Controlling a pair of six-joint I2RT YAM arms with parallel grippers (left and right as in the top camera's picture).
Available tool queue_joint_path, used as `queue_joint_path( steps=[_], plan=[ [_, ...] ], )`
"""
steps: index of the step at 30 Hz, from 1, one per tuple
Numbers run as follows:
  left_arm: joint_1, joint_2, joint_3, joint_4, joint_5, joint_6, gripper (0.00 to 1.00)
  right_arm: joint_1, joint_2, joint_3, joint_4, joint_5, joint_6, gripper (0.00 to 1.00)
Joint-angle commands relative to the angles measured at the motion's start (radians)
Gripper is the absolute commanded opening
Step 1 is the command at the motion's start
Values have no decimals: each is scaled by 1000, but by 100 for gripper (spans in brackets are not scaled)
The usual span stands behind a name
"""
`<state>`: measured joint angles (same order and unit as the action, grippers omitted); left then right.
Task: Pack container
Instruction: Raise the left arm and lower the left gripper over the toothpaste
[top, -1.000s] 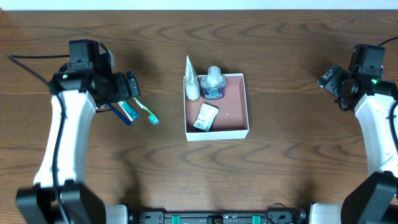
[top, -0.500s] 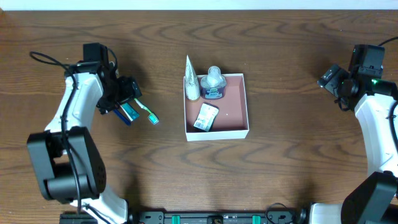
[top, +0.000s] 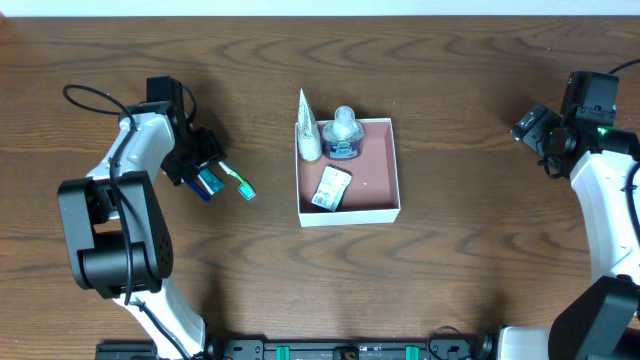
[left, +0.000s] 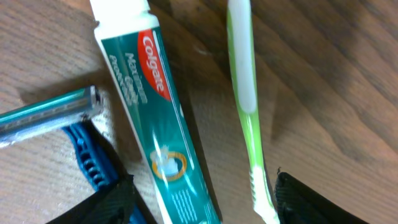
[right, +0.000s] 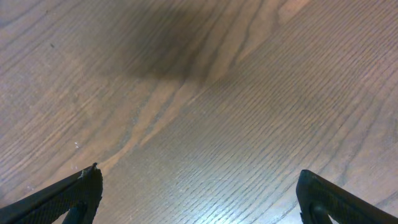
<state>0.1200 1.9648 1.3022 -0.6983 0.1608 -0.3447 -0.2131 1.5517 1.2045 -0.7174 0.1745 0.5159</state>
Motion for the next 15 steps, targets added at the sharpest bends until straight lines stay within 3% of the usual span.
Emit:
queue_joint_path(
  steps=[1, 7, 15],
  plan=[
    [3, 27, 9, 8, -16, -9, 65, -3, 6, 5, -1, 5, 11, 99],
    [3, 52, 9, 12, -16, -9, 53, -3, 6, 5, -1, 5, 11, 99],
    [3, 55, 5, 27, -35, -9, 53, -3, 6, 5, -1, 5, 11, 99]
  ],
)
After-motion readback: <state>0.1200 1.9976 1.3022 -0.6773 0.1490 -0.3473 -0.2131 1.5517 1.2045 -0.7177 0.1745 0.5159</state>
